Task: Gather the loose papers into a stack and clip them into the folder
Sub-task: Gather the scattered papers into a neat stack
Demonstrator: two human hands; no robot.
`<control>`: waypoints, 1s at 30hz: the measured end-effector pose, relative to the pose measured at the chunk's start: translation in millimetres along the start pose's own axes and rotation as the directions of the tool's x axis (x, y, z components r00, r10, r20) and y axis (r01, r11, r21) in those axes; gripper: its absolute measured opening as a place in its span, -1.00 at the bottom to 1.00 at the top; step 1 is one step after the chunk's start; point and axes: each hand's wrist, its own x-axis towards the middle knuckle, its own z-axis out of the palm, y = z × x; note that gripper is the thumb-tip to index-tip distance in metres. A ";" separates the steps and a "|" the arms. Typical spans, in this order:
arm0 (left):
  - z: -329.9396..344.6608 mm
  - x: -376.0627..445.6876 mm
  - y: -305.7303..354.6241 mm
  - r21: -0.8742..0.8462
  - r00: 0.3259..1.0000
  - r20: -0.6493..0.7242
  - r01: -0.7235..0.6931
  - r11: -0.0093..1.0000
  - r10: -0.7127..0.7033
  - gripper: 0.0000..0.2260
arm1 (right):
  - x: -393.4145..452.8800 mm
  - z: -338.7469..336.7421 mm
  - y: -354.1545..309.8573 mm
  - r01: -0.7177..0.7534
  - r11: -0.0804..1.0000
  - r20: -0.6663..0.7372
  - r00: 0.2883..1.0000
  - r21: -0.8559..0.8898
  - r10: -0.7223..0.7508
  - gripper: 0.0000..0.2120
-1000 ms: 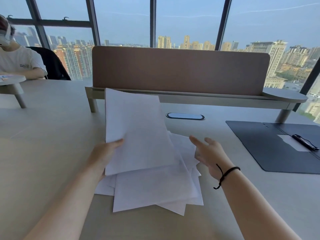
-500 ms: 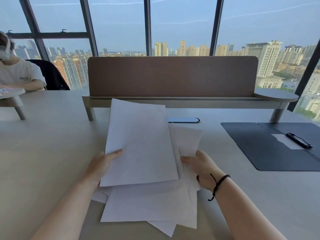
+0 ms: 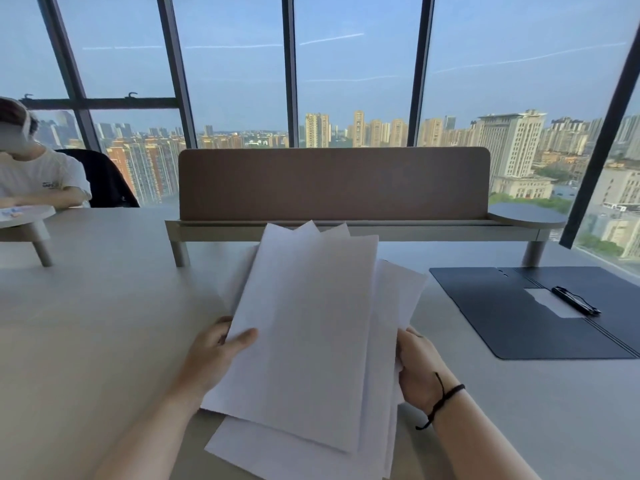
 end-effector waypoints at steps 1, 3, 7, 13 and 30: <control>0.3 3.3 -5.6 0.091 0.999 -0.018 -0.026 0.996 0.028 -0.88 | -0.3 0.3 1.5 0.002 1.000 -0.026 1.000 -0.014 -0.003 -0.80; 3.0 6.5 -13.9 0.377 0.996 -0.052 -0.053 0.925 0.078 -0.86 | -0.9 2.3 4.9 0.013 0.999 -0.065 0.998 -0.050 -0.016 -0.80; 14.9 -4.9 -8.7 0.502 0.994 -0.059 -0.052 0.863 0.095 -0.57 | -0.4 5.5 7.2 0.044 0.995 -0.063 0.997 -0.088 -0.049 -0.82; 14.3 -3.9 2.4 -0.085 0.993 -0.019 0.114 0.990 -0.116 -0.87 | 1.9 -5.5 -2.4 0.062 0.994 -0.032 0.998 0.091 -0.059 -0.75; 11.6 -1.5 3.6 -0.155 0.994 0.061 0.097 0.983 -0.089 -0.96 | 10.9 -15.3 3.6 0.058 0.997 0.106 0.993 -0.049 -0.052 -0.61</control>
